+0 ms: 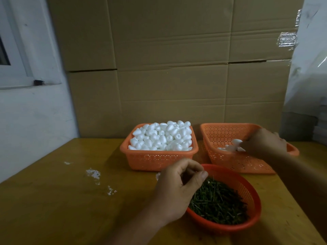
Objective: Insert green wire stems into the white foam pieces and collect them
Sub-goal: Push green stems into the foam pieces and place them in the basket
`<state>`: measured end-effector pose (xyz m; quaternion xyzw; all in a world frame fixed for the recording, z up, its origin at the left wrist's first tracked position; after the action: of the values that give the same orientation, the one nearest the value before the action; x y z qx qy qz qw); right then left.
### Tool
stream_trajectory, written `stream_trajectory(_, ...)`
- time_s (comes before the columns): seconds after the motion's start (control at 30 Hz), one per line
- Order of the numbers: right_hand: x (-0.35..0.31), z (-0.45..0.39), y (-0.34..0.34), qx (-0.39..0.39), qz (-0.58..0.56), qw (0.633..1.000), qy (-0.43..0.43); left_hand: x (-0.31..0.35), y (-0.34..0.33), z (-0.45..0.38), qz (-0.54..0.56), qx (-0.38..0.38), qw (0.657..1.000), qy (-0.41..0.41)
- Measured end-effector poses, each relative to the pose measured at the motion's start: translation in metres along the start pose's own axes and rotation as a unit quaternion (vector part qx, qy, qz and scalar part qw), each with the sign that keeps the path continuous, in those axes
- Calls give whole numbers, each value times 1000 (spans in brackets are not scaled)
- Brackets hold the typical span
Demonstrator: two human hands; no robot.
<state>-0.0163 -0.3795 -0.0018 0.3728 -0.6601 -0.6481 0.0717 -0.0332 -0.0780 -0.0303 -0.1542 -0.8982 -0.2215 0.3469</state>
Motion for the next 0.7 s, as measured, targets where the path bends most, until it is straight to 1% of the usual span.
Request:
stream_trajectory(0.17,-2,-4,-3,-32,33,999,-12,-3,0,1,3,-7,1000,1)
stream_trajectory(0.37,-6,5,3,-30,41,999,11,-7,-1,3,-1,-12,1000,27)
stream_trajectory(0.47,-7,13,13,-6,-16,1000,22,-8,1,3,-21,-12,999,34)
stream_trajectory(0.57,-9,30,22,16,-86,995,54,-11,8,1,-41,3,998,47)
stream_trajectory(0.7,-12,71,21,-7,-160,979,126,-11,29,-9,-81,41,993,71)
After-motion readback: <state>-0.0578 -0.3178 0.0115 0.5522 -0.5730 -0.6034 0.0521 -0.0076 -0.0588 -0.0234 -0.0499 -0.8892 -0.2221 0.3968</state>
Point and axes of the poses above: each hand's wrist, its own z-axis away from the middle knuckle, its own y-axis out of the back of the hand, x = y × z, the point moved 8 cm from there along -z, towards the middle knuckle, and after that the axes turned 11 degrees about -y, right-handed, at the moved point
